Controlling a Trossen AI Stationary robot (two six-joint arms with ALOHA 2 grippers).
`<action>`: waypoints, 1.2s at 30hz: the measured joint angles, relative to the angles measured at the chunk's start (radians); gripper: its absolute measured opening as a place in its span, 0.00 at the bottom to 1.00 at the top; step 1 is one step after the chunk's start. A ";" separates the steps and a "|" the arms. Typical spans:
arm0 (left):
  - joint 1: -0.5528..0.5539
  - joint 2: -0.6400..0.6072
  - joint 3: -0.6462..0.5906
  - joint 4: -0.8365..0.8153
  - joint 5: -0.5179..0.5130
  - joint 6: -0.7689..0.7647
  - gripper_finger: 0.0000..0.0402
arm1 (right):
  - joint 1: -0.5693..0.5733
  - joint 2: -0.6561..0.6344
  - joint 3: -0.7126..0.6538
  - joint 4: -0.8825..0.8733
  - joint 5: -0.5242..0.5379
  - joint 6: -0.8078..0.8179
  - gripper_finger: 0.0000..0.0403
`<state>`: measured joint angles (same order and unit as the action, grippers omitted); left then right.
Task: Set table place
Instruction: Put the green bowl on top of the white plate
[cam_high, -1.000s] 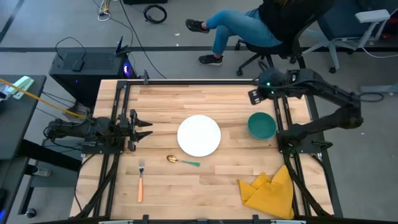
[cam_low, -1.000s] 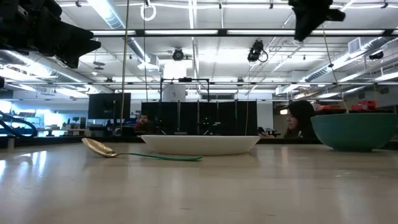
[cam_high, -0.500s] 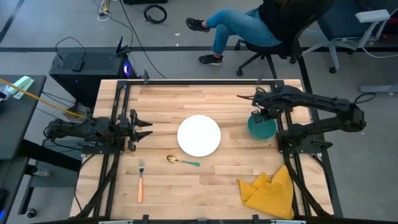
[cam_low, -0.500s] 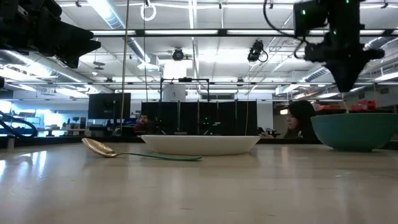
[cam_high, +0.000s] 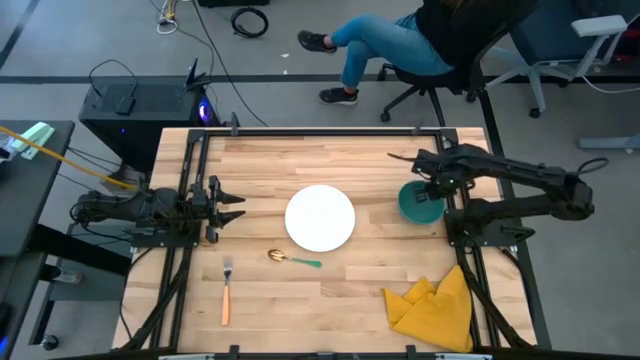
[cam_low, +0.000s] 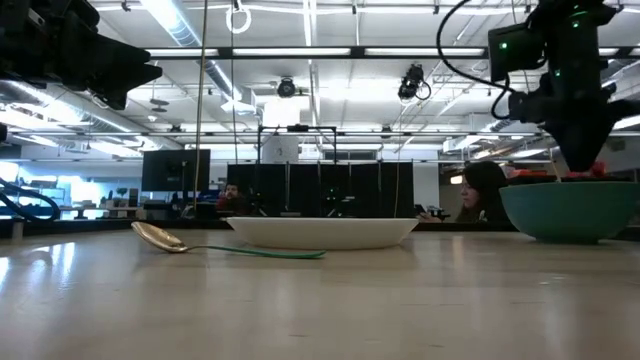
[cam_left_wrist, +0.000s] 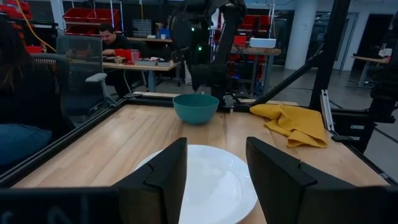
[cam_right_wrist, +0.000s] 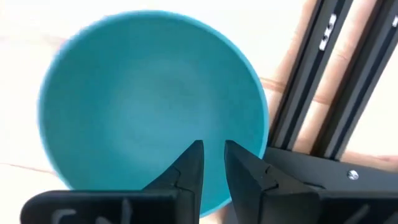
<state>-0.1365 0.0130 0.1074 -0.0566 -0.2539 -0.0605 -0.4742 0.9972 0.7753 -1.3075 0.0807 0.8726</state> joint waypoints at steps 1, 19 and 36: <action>0.000 0.000 0.000 0.000 0.000 0.000 0.43 | -0.010 -0.015 0.000 -0.002 0.000 -0.001 0.18; 0.000 0.000 0.000 0.000 0.000 0.000 0.44 | -0.174 -0.085 0.001 -0.005 -0.028 -0.074 0.18; 0.000 0.000 0.000 0.000 0.000 0.000 0.44 | -0.279 -0.028 -0.041 0.015 -0.054 -0.144 0.30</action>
<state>-0.1364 0.0132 0.1074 -0.0563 -0.2538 -0.0605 -0.7529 0.9688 0.7341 -1.2922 0.0268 0.7288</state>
